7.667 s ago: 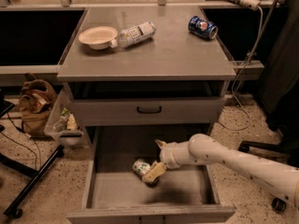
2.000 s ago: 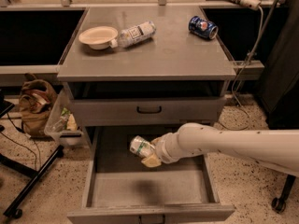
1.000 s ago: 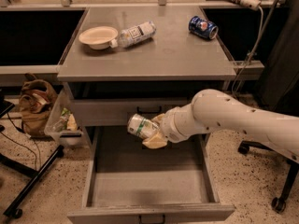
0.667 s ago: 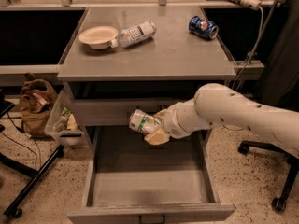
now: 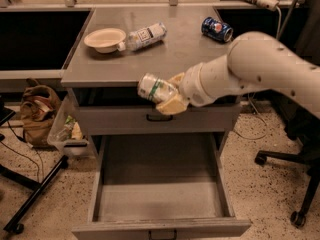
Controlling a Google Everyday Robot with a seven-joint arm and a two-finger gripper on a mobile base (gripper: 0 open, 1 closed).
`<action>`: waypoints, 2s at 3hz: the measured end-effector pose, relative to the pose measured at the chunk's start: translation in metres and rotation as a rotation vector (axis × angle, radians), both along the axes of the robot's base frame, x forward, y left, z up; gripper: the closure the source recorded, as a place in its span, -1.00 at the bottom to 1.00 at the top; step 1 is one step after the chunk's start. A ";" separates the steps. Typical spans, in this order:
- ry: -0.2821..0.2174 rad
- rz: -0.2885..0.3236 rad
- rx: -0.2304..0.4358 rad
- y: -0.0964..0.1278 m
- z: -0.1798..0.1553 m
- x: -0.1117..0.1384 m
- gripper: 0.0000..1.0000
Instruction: Pick 7up can from middle drawer and place on counter
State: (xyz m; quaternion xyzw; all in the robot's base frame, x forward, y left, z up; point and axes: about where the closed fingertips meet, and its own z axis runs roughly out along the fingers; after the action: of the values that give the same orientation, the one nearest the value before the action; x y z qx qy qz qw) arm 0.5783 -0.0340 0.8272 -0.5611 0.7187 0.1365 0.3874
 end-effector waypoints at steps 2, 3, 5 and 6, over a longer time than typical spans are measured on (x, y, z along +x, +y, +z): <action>-0.245 -0.016 0.016 0.014 0.089 0.097 1.00; -0.353 -0.090 -0.060 0.024 0.109 0.139 1.00; -0.250 -0.269 -0.233 -0.012 0.078 0.201 1.00; -0.058 -0.273 -0.236 -0.028 0.035 0.200 1.00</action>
Offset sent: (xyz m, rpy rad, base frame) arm 0.1619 0.0251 0.1321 -0.0105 -0.3978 -0.0578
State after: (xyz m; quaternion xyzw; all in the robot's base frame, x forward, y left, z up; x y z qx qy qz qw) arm 0.7788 -0.0622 0.8619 -0.5036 0.7877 -0.0186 0.3544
